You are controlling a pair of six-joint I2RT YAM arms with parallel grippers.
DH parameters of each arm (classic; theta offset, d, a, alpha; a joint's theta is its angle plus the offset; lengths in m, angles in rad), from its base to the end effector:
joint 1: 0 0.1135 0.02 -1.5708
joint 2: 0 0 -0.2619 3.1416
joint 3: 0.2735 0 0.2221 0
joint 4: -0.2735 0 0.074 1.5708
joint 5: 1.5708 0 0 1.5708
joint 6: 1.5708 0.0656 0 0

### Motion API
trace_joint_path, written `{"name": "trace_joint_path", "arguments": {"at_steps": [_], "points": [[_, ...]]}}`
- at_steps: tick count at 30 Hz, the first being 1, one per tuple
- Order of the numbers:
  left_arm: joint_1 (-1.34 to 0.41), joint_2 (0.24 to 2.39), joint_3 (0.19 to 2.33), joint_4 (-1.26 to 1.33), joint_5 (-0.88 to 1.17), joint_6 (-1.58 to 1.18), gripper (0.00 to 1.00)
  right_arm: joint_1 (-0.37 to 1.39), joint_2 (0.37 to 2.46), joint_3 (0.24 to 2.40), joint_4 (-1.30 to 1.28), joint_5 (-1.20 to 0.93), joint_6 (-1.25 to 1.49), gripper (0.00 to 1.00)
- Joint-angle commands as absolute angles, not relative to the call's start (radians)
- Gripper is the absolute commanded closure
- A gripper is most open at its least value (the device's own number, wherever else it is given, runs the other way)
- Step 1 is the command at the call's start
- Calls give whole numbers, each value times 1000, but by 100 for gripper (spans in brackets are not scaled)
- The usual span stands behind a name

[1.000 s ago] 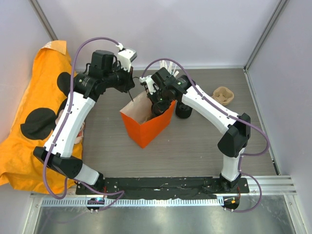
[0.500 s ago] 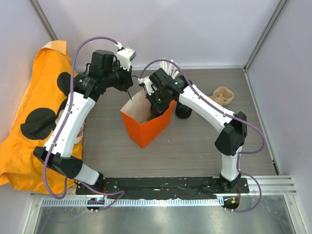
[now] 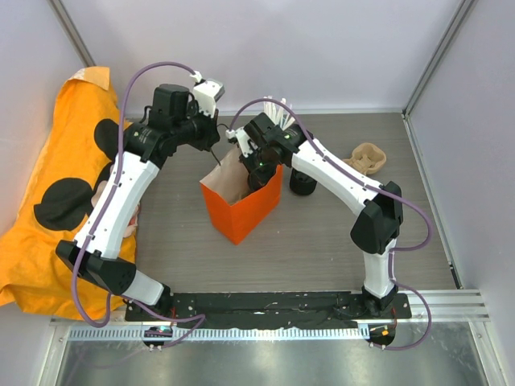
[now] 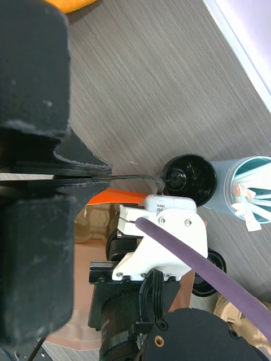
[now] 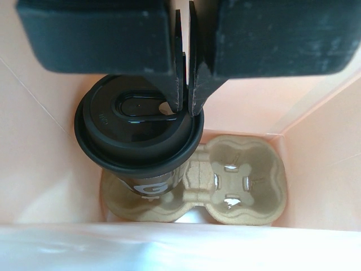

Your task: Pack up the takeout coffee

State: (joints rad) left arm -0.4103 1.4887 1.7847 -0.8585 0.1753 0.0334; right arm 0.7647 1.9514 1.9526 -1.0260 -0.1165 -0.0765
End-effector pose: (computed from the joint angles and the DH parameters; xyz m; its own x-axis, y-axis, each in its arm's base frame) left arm 0.2731 -0.1313 0.4204 -0.4711 0.2408 -0.8486 0.5441 0.8365 -0.0647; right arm 0.2858 0.2847 0.2980 -0.5590 -0.6415 -0.5253 -0.7762 0.6277 0.0594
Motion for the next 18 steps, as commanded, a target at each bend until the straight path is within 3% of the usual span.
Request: {"name": "trace_joint_path", "arguments": {"at_steps": [1, 18], "points": [[-411, 1462, 1776, -831, 172, 26, 100, 770, 1951, 1994, -1017, -107, -86, 99], [-411, 1454, 1773, -833, 192, 17, 100, 770, 1960, 2014, -1009, -69, -97, 99]]}}
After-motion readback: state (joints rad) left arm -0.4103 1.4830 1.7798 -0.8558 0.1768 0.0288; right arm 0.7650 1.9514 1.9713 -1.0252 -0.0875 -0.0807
